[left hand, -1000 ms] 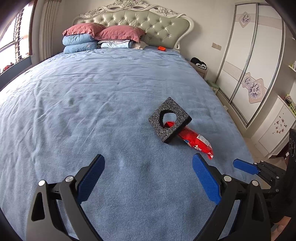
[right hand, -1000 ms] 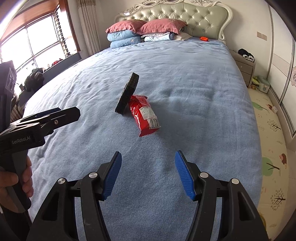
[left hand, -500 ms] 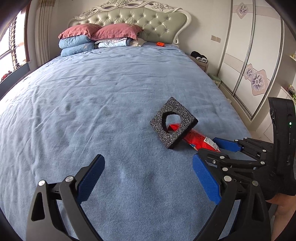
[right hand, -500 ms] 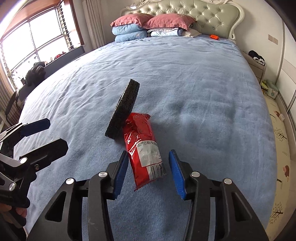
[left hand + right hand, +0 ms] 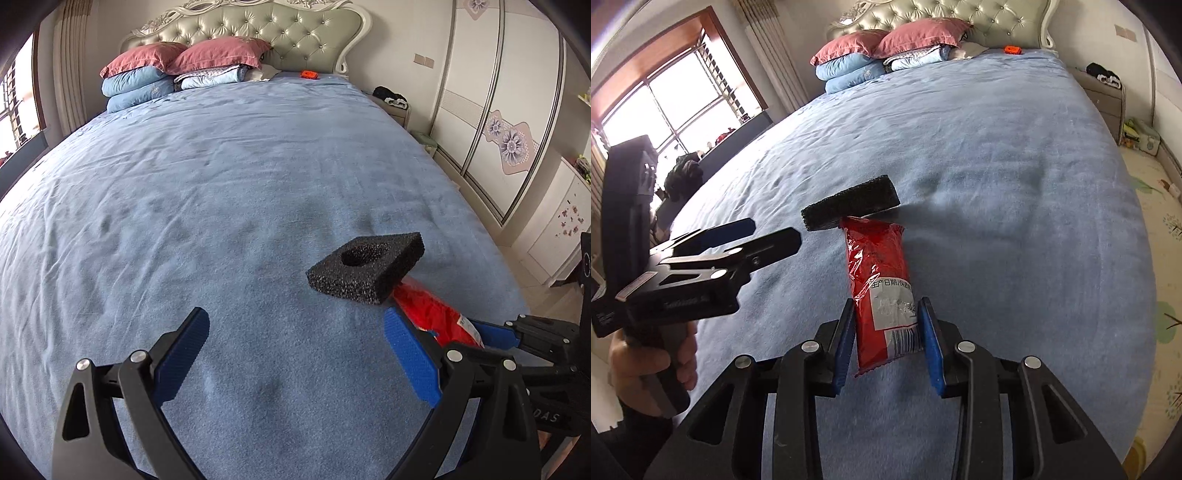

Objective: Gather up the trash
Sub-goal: 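Grasp the red snack bag with the right tool while the left tool grasps the black foam square, then carry the black foam square and red snack bag over the yellow bucket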

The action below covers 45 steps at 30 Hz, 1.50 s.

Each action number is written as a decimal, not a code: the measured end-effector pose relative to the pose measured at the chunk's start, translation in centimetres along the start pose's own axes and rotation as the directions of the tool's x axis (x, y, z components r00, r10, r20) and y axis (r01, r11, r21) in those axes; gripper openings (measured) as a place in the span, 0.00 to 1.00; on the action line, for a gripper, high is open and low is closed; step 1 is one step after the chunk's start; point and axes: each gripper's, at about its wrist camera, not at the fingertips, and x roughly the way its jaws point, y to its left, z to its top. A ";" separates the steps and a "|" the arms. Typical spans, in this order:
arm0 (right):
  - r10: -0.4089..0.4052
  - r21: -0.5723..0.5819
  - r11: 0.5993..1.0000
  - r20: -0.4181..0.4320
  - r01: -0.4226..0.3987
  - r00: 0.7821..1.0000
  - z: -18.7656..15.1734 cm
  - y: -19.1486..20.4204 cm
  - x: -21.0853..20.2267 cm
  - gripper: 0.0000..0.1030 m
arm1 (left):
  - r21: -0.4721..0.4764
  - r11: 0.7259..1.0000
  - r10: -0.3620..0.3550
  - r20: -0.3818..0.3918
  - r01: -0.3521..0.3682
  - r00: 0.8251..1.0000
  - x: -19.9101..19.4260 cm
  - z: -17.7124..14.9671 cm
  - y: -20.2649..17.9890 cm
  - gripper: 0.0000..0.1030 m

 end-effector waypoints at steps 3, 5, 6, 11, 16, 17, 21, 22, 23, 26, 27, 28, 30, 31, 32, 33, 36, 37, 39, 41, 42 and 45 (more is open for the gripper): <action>-0.026 0.000 1.000 0.017 0.026 1.000 -1.5 -0.3 -1.4 0.32 | 0.018 1.000 -0.003 -0.022 0.004 1.000 1.0 0.3 -0.8 0.92; -0.047 -0.010 0.999 0.021 0.047 0.999 -2.4 -0.4 -2.4 0.32 | 0.030 1.000 -0.001 -0.039 0.002 0.999 1.6 0.3 -1.3 0.92; -0.057 -0.018 0.998 0.018 0.057 0.998 -2.7 -0.4 -2.7 0.32 | 0.032 0.999 -0.005 -0.049 0.007 0.999 1.9 0.3 -1.5 0.92; -0.111 -0.063 0.992 0.008 0.111 0.994 -3.8 -0.4 -3.9 0.32 | 0.032 0.992 -0.116 -0.072 0.119 0.991 1.5 -0.4 -2.5 0.92; -0.124 -0.151 0.980 0.033 0.128 0.992 -4.3 0.7 -4.8 0.31 | 0.057 0.972 -0.221 -0.098 0.227 0.970 0.1 -1.3 -3.8 0.93; -0.120 -0.158 0.980 0.029 0.123 0.992 -4.3 0.8 -4.7 0.31 | 0.059 0.967 -0.241 -0.098 0.247 0.966 -0.2 -1.3 -4.0 0.93; -0.116 -0.151 0.982 0.016 0.117 0.993 -4.5 0.9 -4.2 0.31 | 0.087 0.951 -0.285 -0.118 0.296 0.951 -0.6 -1.2 -5.1 0.95; -0.111 -0.146 0.983 0.015 0.112 0.994 -4.6 0.8 -4.2 0.31 | 0.098 0.948 -0.289 -0.129 0.302 0.949 -0.5 -1.3 -5.3 0.95; -0.103 -0.140 0.985 0.014 0.104 0.995 -4.6 0.7 -4.2 0.31 | 0.104 0.947 -0.289 -0.136 0.304 0.948 -0.3 -1.3 -5.5 0.95; -0.081 -0.120 0.989 0.009 0.081 0.997 -4.6 0.2 -4.2 0.31 | 0.113 0.952 -0.264 -0.156 0.283 0.952 0.6 -1.3 -6.2 0.95; -0.078 -0.116 0.990 0.008 0.078 0.997 -4.6 0.2 -4.2 0.31 | 0.112 0.953 -0.261 -0.162 0.280 0.952 1.0 -1.2 -6.4 0.95; -0.078 -0.115 0.990 0.007 0.078 0.997 -4.5 0.1 -4.1 0.31 | 0.108 0.952 -0.265 -0.169 0.285 0.949 1.3 -1.1 -6.7 0.95; -0.077 -0.118 0.990 0.002 0.077 0.997 -4.6 0.2 -4.0 0.31 | 0.098 0.951 -0.273 -0.173 0.292 0.946 1.7 -0.9 -7.2 0.95; -0.078 -0.120 0.990 -0.001 0.077 0.997 -4.6 0.3 -3.9 0.31 | 0.099 0.950 -0.277 -0.173 0.297 0.945 1.9 -0.9 -7.5 0.95; -0.078 -0.122 0.989 -0.004 0.077 0.997 -4.6 0.3 -3.8 0.31 | 0.103 0.948 -0.280 -0.175 0.300 0.944 2.1 -0.8 -7.8 0.95; -0.076 -0.125 0.989 -0.009 0.075 0.997 -4.7 0.3 -3.7 0.31 | 0.107 0.948 -0.280 -0.177 0.301 0.944 2.2 -0.7 -8.1 0.95; -0.076 -0.129 0.989 -0.014 0.073 0.997 -4.6 0.4 -3.5 0.31 | 0.112 0.949 -0.269 -0.192 0.293 0.944 2.8 -0.7 -8.8 0.95; -0.076 -0.129 0.989 -0.013 0.073 0.997 -4.6 0.3 -3.5 0.31 | 0.111 0.952 -0.261 -0.195 0.286 0.945 3.1 -0.6 -8.9 0.95; -0.073 -0.128 0.989 -0.015 0.071 0.997 -4.7 0.2 -3.3 0.31 | 0.099 0.958 -0.245 -0.200 0.268 0.949 3.6 -0.5 -9.1 0.95; -0.070 -0.125 0.990 -0.016 0.067 0.997 -4.6 0.1 -3.3 0.31 | 0.085 0.963 -0.235 -0.195 0.255 0.952 3.9 -0.3 -9.1 0.95; -0.069 -0.125 0.990 -0.017 0.066 0.998 -4.8 0.2 -3.4 0.31 | 0.080 0.965 -0.232 -0.190 0.251 0.954 3.9 -0.2 -9.1 0.95; -0.066 -0.123 0.990 -0.018 0.063 0.998 -4.7 0.1 -3.4 0.31 | 0.075 0.969 -0.220 -0.174 0.235 0.960 3.9 -0.3 -8.9 0.81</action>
